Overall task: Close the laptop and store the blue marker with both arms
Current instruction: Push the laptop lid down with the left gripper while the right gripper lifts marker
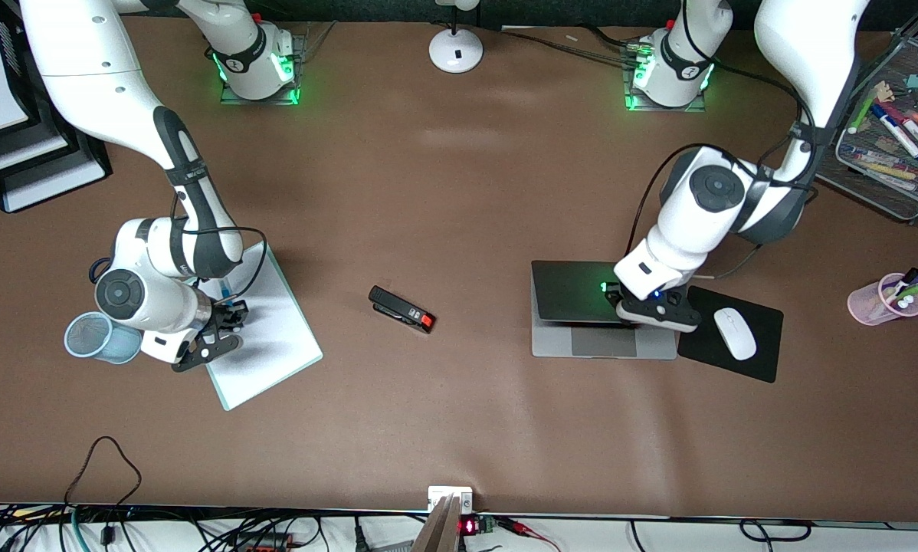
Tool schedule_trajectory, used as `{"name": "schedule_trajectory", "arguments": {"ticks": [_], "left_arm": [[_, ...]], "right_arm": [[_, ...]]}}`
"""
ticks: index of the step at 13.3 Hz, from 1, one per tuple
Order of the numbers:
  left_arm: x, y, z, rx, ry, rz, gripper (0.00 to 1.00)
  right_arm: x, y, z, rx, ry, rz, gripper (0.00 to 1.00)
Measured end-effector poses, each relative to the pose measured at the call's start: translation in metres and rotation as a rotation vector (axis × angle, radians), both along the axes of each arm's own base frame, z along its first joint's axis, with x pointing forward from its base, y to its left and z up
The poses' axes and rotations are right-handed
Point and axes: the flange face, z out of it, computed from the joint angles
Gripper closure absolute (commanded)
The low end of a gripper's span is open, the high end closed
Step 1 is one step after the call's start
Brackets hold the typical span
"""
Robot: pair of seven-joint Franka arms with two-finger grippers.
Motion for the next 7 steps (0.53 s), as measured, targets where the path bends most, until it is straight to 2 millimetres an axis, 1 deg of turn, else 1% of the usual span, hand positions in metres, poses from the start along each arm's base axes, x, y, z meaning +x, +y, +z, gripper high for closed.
{"name": "schedule_trajectory", "arguments": {"ticks": [2, 3, 4, 7], "left_arm": [[0.006, 0.0, -0.007, -0.004, 0.004, 0.001, 1.0], [0.007, -0.001, -0.01, -0.006, 0.008, 0.001, 1.0], [0.008, -0.001, -0.013, -0.008, 0.013, 0.001, 1.0], [0.01, -0.002, -0.02, -0.013, 0.015, 0.0, 1.0]], "right_arm": [[0.009, 0.001, 0.019, 0.002, -0.009, 0.0, 1.0], [0.012, 0.001, 0.034, 0.003, -0.009, 0.0, 1.0], [0.016, 0.0, 0.052, 0.004, -0.009, 0.003, 1.0], [0.021, -0.004, 0.118, 0.01, -0.022, 0.04, 1.0]]}}
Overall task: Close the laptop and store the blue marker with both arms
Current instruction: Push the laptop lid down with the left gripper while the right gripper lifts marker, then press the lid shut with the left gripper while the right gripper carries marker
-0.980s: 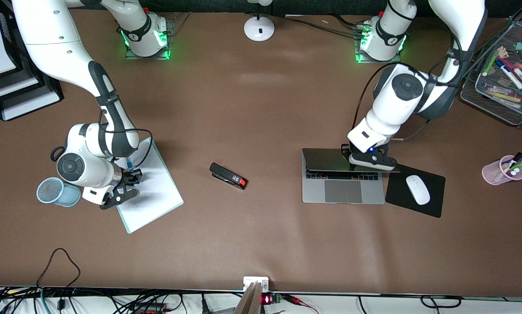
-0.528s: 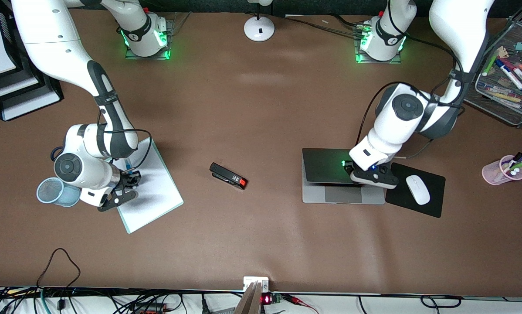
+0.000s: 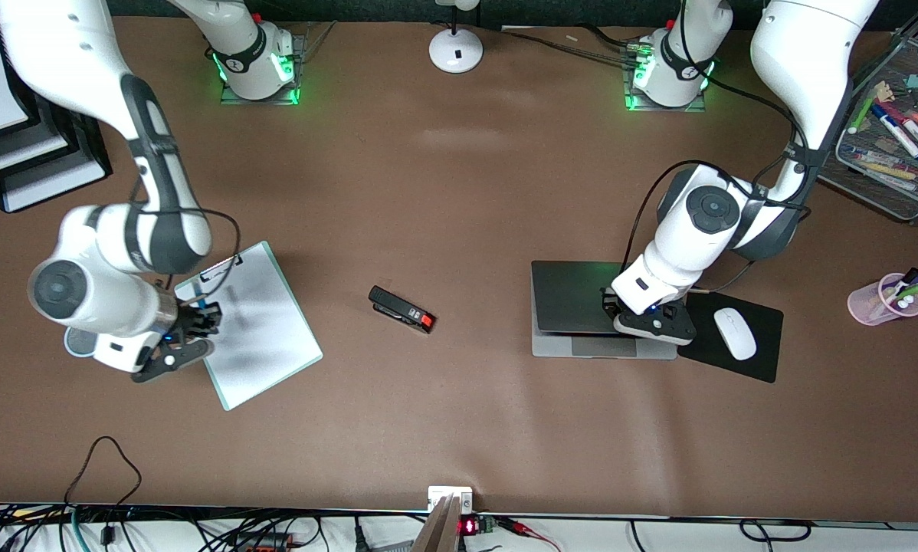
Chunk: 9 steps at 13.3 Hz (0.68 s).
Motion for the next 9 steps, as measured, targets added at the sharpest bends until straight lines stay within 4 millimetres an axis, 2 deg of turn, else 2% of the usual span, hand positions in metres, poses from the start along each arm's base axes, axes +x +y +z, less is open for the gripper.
{"name": "schedule_trajectory", "arguments": {"ticks": [3, 9], "left_arm": [[0.0, -0.001, -0.006, -0.007, -0.001, -0.001, 1.0], [0.003, -0.003, -0.019, -0.033, -0.016, -0.002, 1.0]], "right_arm": [[0.0, -0.02, 0.053, 0.008, -0.054, 0.082, 1.0], [-0.012, -0.093, 0.149, 0.168, -0.233, 0.322, 1.0]]}}
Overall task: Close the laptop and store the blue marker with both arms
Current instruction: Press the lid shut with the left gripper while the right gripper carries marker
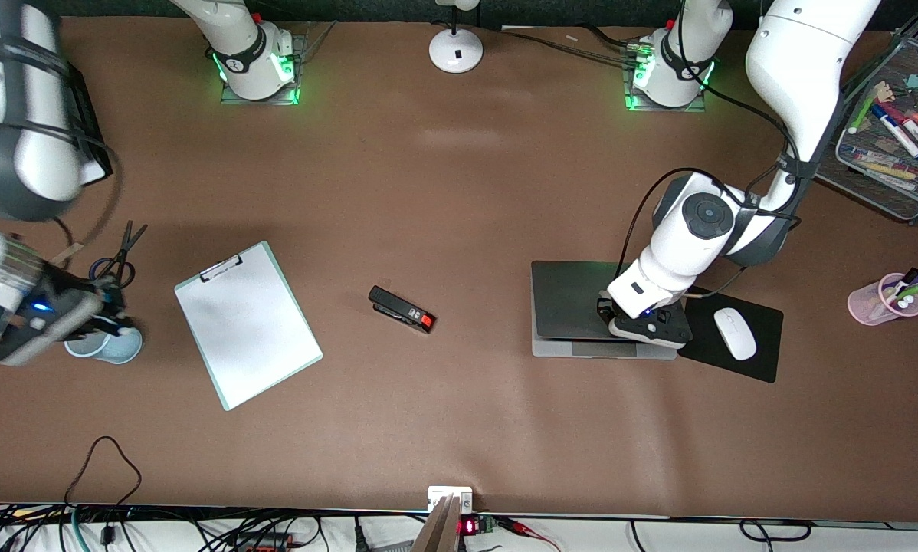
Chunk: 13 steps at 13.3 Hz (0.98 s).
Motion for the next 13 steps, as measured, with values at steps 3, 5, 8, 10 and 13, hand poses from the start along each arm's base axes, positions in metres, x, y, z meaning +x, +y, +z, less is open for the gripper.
{"name": "schedule_trajectory", "arguments": {"ticks": [3, 5, 8, 10, 13], "left_arm": [[0.004, 0.002, -0.014, 0.009, -0.004, -0.015, 1.0], [0.008, 0.003, -0.021, 0.018, -0.007, -0.026, 1.0], [0.01, 0.002, -0.034, -0.004, -0.022, -0.029, 1.0], [0.01, 0.002, -0.046, -0.018, -0.023, -0.027, 1.0], [0.01, 0.006, -0.067, -0.03, -0.022, -0.022, 1.0]], "right_arm": [[-0.011, -0.051, 0.024, 0.093, -0.093, 0.148, 1.0], [-0.021, -0.085, 0.031, 0.21, -0.145, 0.24, 1.0], [-0.039, -0.135, 0.026, 0.337, -0.231, 0.377, 1.0], [-0.048, -0.16, 0.011, 0.415, -0.288, 0.467, 1.0], [-0.057, -0.199, -0.026, 0.504, -0.392, 0.562, 1.0]]}}
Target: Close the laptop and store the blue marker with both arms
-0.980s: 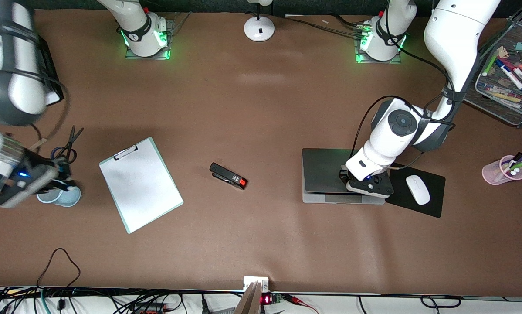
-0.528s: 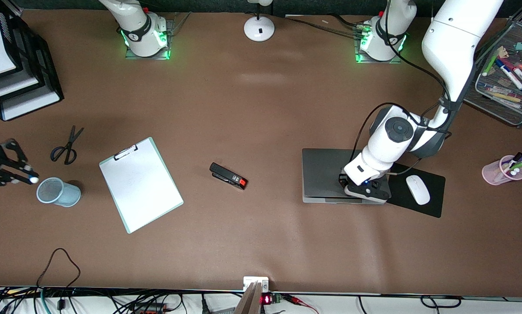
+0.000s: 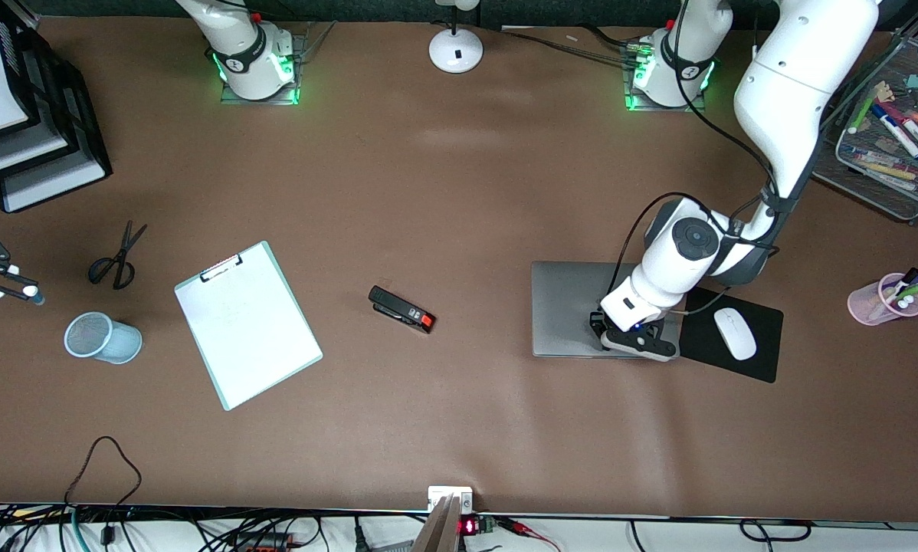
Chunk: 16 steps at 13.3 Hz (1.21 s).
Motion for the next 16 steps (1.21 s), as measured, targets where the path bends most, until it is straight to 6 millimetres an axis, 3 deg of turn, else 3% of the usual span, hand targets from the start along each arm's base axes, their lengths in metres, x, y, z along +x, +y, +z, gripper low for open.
{"name": "schedule_trajectory", "arguments": {"ticks": [4, 7, 11, 13, 15, 16], "left_arm": [[0.0, 0.002, -0.013, -0.008, -0.006, -0.003, 1.0], [0.0, 0.002, -0.012, 0.007, -0.016, -0.024, 1.0], [0.007, 0.008, -0.004, 0.014, -0.031, -0.017, 1.0], [0.009, 0.008, 0.014, 0.056, 0.001, -0.019, 1.0], [0.005, -0.002, 0.056, 0.136, 0.074, -0.032, 0.98], [-0.001, -0.007, 0.08, 0.18, 0.109, -0.039, 0.92]], "right_arm": [[-0.008, -0.029, -0.037, 0.053, -0.069, 0.056, 1.0], [0.004, -0.037, -0.055, 0.047, -0.129, 0.097, 1.0], [0.016, -0.044, -0.097, 0.044, -0.175, 0.161, 1.0], [0.016, -0.045, -0.108, 0.049, -0.177, 0.171, 1.0], [0.016, -0.045, -0.118, 0.055, -0.174, 0.179, 1.0], [0.016, -0.045, -0.125, 0.06, -0.169, 0.179, 1.0]]}}
